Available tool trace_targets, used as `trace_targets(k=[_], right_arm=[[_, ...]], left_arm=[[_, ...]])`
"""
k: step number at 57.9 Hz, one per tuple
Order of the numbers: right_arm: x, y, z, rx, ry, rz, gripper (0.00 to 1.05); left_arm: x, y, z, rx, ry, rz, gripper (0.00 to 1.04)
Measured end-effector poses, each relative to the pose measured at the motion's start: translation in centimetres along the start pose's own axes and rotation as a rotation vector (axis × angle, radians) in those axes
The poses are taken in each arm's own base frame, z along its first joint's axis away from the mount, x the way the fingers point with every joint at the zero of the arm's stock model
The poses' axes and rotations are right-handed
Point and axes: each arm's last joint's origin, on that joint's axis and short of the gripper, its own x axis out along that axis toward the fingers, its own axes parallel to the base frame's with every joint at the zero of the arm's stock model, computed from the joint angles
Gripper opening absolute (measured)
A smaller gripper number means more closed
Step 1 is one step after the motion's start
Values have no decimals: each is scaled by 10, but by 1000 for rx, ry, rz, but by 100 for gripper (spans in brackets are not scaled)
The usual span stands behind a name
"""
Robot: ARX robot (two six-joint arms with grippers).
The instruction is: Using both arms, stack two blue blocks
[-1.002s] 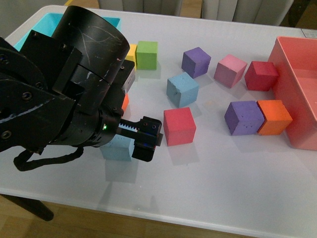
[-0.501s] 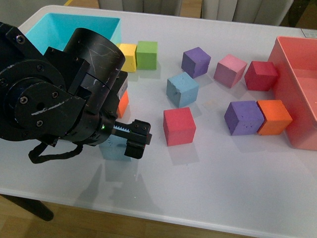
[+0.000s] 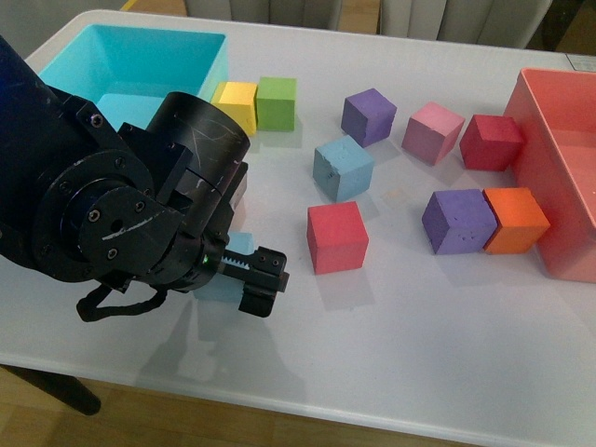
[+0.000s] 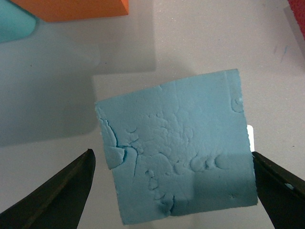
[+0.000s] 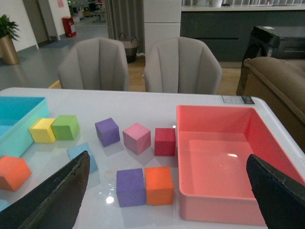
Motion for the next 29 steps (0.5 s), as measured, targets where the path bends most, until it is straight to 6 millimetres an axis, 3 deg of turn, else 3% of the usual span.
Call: trace_targets(k=[10,22,29], right_arm=[[0,0,0,0,0,0,96],[0,0,0,0,0,0,96],[0,0,0,0,0,0,96]], left_arm=[[2,1,-1,2,-2,38,95],[2,0,-1,3,-7,45,64],[-1,-2,0,3,-3,34,53]])
